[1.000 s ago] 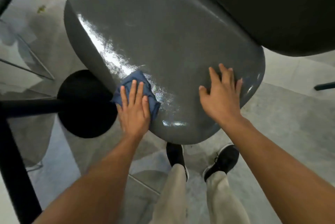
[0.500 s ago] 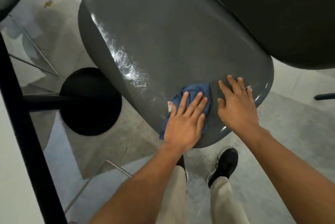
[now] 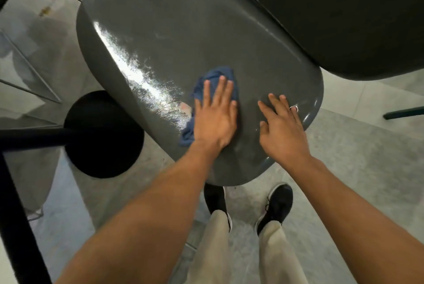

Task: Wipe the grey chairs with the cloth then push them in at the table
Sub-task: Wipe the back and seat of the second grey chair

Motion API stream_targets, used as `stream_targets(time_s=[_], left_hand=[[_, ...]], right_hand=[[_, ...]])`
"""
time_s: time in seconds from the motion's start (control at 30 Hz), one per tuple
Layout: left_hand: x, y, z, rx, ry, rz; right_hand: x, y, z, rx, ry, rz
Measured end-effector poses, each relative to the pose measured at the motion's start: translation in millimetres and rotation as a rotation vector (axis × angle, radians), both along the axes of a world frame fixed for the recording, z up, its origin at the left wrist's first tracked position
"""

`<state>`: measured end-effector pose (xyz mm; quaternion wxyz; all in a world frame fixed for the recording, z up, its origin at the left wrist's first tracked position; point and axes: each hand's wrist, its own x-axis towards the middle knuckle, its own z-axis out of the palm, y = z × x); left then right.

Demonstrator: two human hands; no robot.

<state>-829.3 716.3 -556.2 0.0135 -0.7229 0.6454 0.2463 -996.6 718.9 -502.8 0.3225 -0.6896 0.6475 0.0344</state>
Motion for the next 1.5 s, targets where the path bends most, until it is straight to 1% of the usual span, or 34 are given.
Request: stream_targets(time_s=[0.07,0.13,0.2,0.27,0.33,0.4,0.47,0.5,0.53,0.57,0.63,0.73,0.77,0.83,0.87,0.9,0.93,1.0,1.07,1.13,1.2,1.3,1.4,1.47,1.5], left_hand=[[-37,22,7,-0.014,0.071,-0.119],[-55,52,15,-0.017,0.118,-0.240],[-45,78,20,-0.011,0.124,-0.351],[-16,90,19,-0.010,0.079,-0.385],[15,84,18,0.030,0.008,-0.299],[29,58,12,0.053,-0.035,-0.135],[18,19,7,0.058,-0.045,0.041],[3,0,4,0.045,-0.033,0.100],[-16,-17,2,0.031,-0.012,0.115],[-38,-27,0,0.015,0.016,0.084],[-81,-29,2,-0.043,0.059,-0.068],[-113,5,10,-0.099,0.095,-0.276],[-110,21,14,-0.086,0.111,-0.347],[-86,56,18,-0.074,0.086,-0.534],[-66,70,18,-0.086,0.058,-0.595],[-44,79,17,-0.092,0.031,-0.603],[-23,82,16,-0.091,0.000,-0.545],[3,70,12,-0.043,-0.048,-0.303],[-1,41,7,0.002,-0.053,-0.058],[-29,9,4,0.006,-0.026,0.082],[-64,-9,5,0.000,0.008,0.083],[-96,4,13,0.007,0.070,-0.061],[-89,34,28,0.011,0.155,-0.225],[-74,42,35,-0.016,0.190,-0.211],[-66,40,39,-0.069,0.180,-0.176]], right_hand=[[-6,4,7,-0.033,-0.082,-0.120],[-14,8,14,-0.029,-0.101,-0.225],[-21,12,17,-0.042,-0.091,-0.251],[-27,15,20,-0.036,-0.092,-0.262],[-33,18,22,-0.008,-0.094,-0.285],[-37,21,24,0.003,-0.099,-0.303],[-40,22,24,-0.008,-0.108,-0.325],[-42,23,23,-0.018,-0.114,-0.341],[-45,24,22,-0.025,-0.121,-0.361],[-49,24,21,-0.033,-0.129,-0.378],[-57,22,18,-0.058,-0.143,-0.400],[-67,20,16,-0.090,-0.171,-0.463],[-69,19,17,-0.092,-0.179,-0.494],[-73,19,19,-0.103,-0.188,-0.535],[-74,19,21,-0.107,-0.199,-0.545],[-74,19,23,-0.103,-0.213,-0.551],[-75,21,25,-0.089,-0.227,-0.554],[-76,23,27,-0.062,-0.250,-0.548],[-78,26,26,-0.052,-0.248,-0.526],[-78,28,23,-0.038,-0.247,-0.517],[-77,30,21,-0.022,-0.245,-0.510],[-70,30,18,-0.023,-0.261,-0.499],[-60,30,17,-0.012,-0.293,-0.519],[-52,30,17,-0.029,-0.298,-0.499],[-47,30,17,-0.036,-0.284,-0.473]])
